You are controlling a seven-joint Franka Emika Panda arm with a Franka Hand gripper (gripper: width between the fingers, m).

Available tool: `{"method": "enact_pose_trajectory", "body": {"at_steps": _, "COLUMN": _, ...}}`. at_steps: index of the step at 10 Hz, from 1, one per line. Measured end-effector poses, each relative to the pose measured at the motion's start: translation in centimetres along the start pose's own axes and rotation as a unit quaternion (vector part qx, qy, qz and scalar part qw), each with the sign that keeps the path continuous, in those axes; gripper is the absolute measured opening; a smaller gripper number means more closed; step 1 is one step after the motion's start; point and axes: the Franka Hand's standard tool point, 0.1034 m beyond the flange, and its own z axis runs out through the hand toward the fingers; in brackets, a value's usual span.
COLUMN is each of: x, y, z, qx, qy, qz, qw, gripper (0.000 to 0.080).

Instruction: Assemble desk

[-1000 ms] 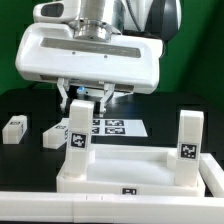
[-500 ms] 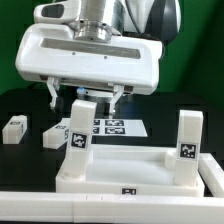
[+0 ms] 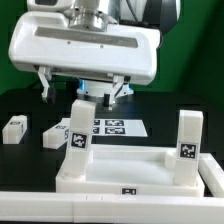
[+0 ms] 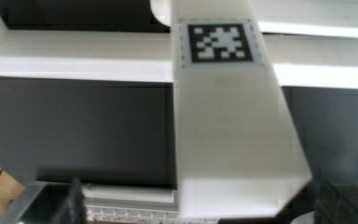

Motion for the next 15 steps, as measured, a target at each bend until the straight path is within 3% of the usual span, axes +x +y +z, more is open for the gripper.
{"method": "enact_pose_trajectory", "body": {"at_steps": 2, "x": 0.9, "y": 0.1, "z": -1.0, "qx": 0.005, "qy": -0.007, "qz": 0.004, "qw": 1.0, "gripper": 0.0649}}
{"method": "enact_pose_trajectory", "body": {"at_steps": 6, "x": 0.4, "y": -0.2, "z": -0.6, "qx": 0.011, "qy": -0.027, "qz": 0.003, "qw": 1.0, "gripper": 0.0649}}
{"method": "enact_pose_trajectory", "body": {"at_steps": 7, "x": -0.4, "y": -0.6, "z": -0.1, "qx": 0.028, "qy": -0.097, "qz": 0.006, "qw": 0.995, "gripper": 0.0649}}
{"method": "enact_pose_trajectory", "body": {"at_steps": 8, "x": 0.0, "y": -0.6, "z": 0.0, "qx": 0.036, "qy": -0.128, "qz": 0.007, "qw": 0.991, "gripper": 0.0649}}
{"method": "enact_pose_trajectory", "body": {"at_steps": 11, "x": -0.7, "y": -0.8, "z": 0.8, "qx": 0.057, "qy": -0.231, "qz": 0.008, "qw": 0.971, "gripper": 0.0649}}
{"method": "enact_pose_trajectory", "body": {"at_steps": 13, "x": -1.3, "y": -0.9, "z": 1.0, "qx": 0.068, "qy": -0.298, "qz": 0.007, "qw": 0.952, "gripper": 0.0649}}
{"method": "enact_pose_trajectory", "body": {"at_steps": 15, "x": -0.9, "y": -0.7, "z": 1.4, "qx": 0.067, "qy": -0.297, "qz": 0.006, "qw": 0.953, "gripper": 0.0649}}
